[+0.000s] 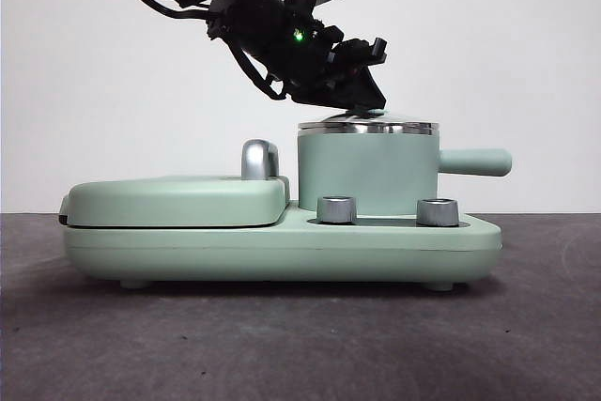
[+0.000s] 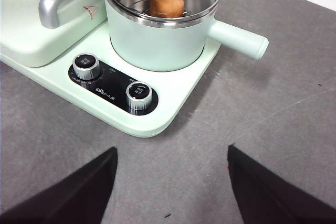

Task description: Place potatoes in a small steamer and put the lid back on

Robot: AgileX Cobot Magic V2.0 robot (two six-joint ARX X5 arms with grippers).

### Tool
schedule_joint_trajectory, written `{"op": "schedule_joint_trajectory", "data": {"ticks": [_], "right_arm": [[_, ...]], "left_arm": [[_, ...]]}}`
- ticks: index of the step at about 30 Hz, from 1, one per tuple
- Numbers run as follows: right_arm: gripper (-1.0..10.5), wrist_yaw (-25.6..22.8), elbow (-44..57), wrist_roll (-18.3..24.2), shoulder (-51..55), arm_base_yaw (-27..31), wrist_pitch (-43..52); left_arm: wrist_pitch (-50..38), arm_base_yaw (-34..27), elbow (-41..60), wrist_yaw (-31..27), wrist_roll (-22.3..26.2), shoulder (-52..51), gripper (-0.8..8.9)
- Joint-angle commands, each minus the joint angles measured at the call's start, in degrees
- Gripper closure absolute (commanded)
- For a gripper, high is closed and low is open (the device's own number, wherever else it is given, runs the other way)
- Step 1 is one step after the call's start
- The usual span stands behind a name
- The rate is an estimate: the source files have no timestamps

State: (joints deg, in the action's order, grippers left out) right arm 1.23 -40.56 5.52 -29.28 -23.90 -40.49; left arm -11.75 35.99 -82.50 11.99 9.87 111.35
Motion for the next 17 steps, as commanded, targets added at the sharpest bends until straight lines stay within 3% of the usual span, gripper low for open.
{"op": "schedule_joint_trajectory", "data": {"ticks": [1,17], "right_arm": [[6.2,-0.2,0.1,-0.4,-0.2,-0.3,0.6],[6.2,-0.2,0.1,-0.4,-0.2,-0.3,0.5]], "left_arm": [[1.8,0.4,-0.8,-0.1,1.2,0.8,7.99],[1.4,0.4,-3.1,-0.2,1.7,0.8,7.99]]}}
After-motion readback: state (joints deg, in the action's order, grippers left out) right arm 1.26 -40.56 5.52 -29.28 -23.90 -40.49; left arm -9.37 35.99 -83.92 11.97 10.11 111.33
